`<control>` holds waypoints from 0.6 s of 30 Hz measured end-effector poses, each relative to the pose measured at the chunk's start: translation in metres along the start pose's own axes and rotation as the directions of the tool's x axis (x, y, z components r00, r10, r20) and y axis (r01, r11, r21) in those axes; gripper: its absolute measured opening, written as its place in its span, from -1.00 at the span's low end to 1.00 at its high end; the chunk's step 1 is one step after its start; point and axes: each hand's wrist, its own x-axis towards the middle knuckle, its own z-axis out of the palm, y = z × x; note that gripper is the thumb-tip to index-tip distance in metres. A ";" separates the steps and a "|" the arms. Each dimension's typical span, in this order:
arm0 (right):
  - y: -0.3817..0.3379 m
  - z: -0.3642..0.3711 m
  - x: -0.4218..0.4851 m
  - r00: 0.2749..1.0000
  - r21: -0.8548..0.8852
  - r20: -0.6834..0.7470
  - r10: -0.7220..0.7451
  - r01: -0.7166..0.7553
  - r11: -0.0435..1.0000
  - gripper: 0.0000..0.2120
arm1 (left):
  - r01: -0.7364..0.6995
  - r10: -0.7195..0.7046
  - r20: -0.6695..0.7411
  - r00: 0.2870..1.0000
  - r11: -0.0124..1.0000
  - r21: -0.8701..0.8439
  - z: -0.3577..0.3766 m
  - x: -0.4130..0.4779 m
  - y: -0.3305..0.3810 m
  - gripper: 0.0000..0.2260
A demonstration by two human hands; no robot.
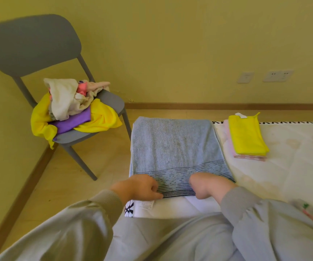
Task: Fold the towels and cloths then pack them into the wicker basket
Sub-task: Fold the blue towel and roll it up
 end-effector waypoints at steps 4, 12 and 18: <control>-0.005 -0.009 0.000 0.925 0.090 -0.379 -0.016 0.055 0.994 -0.88 | 0.147 -0.146 -0.394 0.907 0.989 -0.028 0.002 0.000 -0.024 -0.72; -0.010 -0.001 0.020 0.960 0.195 -0.256 0.111 -0.061 0.979 -0.53 | 0.469 -0.434 -0.378 0.818 0.883 0.001 0.026 -0.010 -0.045 -0.41; -0.002 0.001 0.017 0.906 0.227 -0.421 0.052 0.050 0.973 -0.52 | 0.252 -0.153 -0.586 0.796 0.963 0.091 0.013 0.019 0.009 -0.44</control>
